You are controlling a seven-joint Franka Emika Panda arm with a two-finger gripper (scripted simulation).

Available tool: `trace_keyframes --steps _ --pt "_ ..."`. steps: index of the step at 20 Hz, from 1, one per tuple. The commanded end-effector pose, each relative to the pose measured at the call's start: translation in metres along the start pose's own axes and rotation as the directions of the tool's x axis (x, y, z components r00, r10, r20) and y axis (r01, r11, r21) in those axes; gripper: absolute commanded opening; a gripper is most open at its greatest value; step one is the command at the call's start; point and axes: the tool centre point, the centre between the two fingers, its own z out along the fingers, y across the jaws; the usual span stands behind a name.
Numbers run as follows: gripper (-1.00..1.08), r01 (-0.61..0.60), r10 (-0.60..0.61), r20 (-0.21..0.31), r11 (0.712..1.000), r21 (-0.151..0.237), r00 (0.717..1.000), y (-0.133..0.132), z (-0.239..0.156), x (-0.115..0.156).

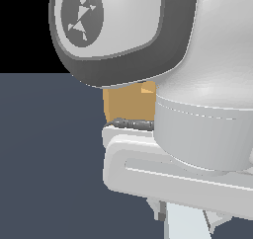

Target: Insert the peg into the horizontal hole in a box.

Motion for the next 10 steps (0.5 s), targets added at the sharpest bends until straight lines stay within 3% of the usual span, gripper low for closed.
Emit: trace_keyframes --steps 1,10 --pt "-1.00 0.000 0.000 0.000 1.000 -0.001 1.000 0.000 0.000 0.000" --pt "-1.00 0.045 -0.045 0.001 0.999 0.000 0.999 0.004 -0.013 0.012"
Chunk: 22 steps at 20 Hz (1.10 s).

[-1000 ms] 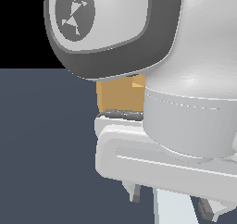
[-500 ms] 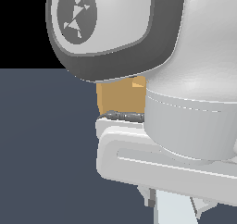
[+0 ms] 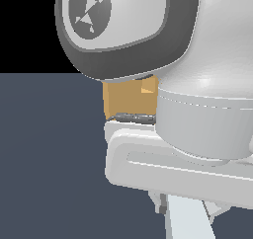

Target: Insert the peg into the horizontal hole in a box.

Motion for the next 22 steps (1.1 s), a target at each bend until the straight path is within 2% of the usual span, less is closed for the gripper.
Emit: trace_keyframes --steps 1,6,14,18,22 --pt "-1.00 0.034 -0.034 0.000 0.999 -0.006 0.999 0.005 -0.013 0.010" --pt "-1.00 0.156 -0.156 0.002 0.988 -0.007 0.988 0.014 -0.047 0.044" --pt "-1.00 0.375 -0.375 0.004 0.927 -0.007 0.927 0.019 -0.110 0.110" --pt "-1.00 0.426 -0.426 0.003 0.905 -0.007 0.905 0.018 -0.125 0.126" --pt "-1.00 0.436 -0.436 0.003 0.900 -0.007 0.900 0.017 -0.128 0.129"
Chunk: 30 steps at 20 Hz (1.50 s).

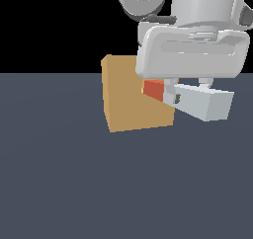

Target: Insert the peg into the horizontal hole in a box.

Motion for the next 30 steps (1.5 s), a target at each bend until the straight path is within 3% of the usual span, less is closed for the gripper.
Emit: trace_keyframes --steps 1,16,30 --pt "-1.00 0.003 -0.003 0.001 1.000 -0.002 1.000 0.001 -0.003 0.000" --pt "-1.00 0.005 -0.005 0.001 1.000 -0.001 1.000 0.000 -0.002 0.011" --pt "-1.00 0.005 -0.005 0.002 1.000 -0.005 1.000 -0.001 -0.004 0.114"
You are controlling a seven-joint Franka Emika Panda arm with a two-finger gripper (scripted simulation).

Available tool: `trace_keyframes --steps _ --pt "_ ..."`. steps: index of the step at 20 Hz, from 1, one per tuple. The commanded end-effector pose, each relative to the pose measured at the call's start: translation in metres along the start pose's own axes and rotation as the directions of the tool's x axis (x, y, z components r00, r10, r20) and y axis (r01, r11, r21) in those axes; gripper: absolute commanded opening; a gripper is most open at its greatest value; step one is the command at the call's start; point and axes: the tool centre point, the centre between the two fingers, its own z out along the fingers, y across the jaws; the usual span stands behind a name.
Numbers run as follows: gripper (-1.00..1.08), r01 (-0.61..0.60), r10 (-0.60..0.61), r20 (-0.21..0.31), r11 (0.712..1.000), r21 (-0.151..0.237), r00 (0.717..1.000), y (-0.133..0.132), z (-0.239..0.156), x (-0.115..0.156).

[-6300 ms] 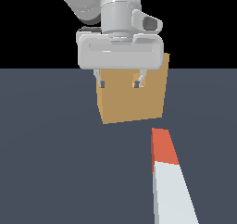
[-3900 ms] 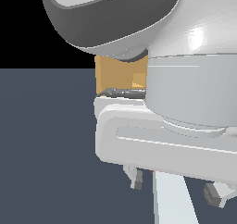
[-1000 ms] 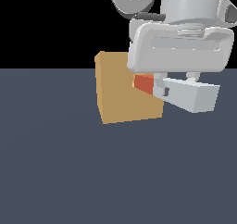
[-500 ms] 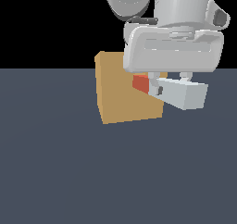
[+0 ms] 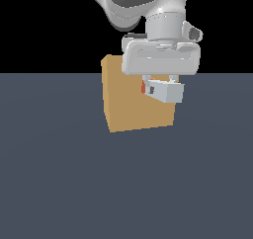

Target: Insert the peg into the horizontal hole in a box.

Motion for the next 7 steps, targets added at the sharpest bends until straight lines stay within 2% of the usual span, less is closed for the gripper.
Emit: trace_keyframes --steps 1,7 --pt "-1.00 -0.002 0.002 0.001 1.000 -0.005 1.000 0.001 -0.003 0.014" --pt "-1.00 -0.002 0.002 0.001 1.000 -0.006 1.000 0.003 -0.003 0.026"
